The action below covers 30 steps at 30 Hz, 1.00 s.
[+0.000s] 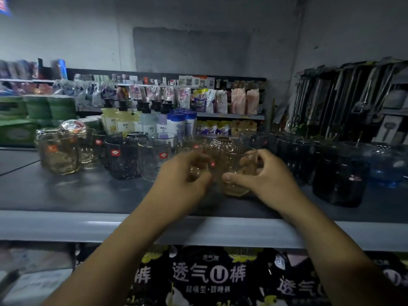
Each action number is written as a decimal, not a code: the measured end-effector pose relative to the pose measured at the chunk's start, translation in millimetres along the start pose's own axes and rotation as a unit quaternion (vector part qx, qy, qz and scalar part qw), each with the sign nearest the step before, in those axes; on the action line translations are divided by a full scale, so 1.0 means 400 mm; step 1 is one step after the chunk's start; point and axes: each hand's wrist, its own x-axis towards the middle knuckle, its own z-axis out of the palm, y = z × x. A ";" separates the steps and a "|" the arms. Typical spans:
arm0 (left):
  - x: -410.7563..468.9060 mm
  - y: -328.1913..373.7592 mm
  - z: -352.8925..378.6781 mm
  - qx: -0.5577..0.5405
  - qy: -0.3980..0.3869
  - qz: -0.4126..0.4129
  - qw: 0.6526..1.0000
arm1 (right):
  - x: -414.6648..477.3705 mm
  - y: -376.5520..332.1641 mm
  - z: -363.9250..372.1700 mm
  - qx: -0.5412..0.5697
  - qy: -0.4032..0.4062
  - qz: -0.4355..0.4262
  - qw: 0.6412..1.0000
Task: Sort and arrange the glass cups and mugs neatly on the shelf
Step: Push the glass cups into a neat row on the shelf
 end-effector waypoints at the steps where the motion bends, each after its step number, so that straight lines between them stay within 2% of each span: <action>1: 0.010 -0.016 -0.011 0.063 0.032 0.022 0.997 | 0.006 0.003 0.000 -0.005 0.000 0.009 1.000; 3: 0.035 -0.051 -0.028 0.146 0.065 0.057 0.985 | 0.019 0.003 0.000 -0.013 -0.005 0.027 1.000; 6: 0.075 -0.078 -0.033 0.205 0.046 0.091 0.973 | 0.039 0.006 0.009 -0.020 -0.024 0.049 0.998; 13: 0.138 -0.074 -0.007 0.293 -0.016 0.068 0.954 | 0.064 0.011 0.032 -0.023 -0.050 0.031 0.998; 21: 0.160 -0.103 0.004 0.273 0.008 0.092 0.958 | 0.066 0.045 0.038 -0.058 -0.065 0.008 0.996; 30: 0.173 -0.136 0.012 0.214 0.047 0.127 0.967 | 0.062 0.036 0.047 -0.071 -0.025 0.010 0.997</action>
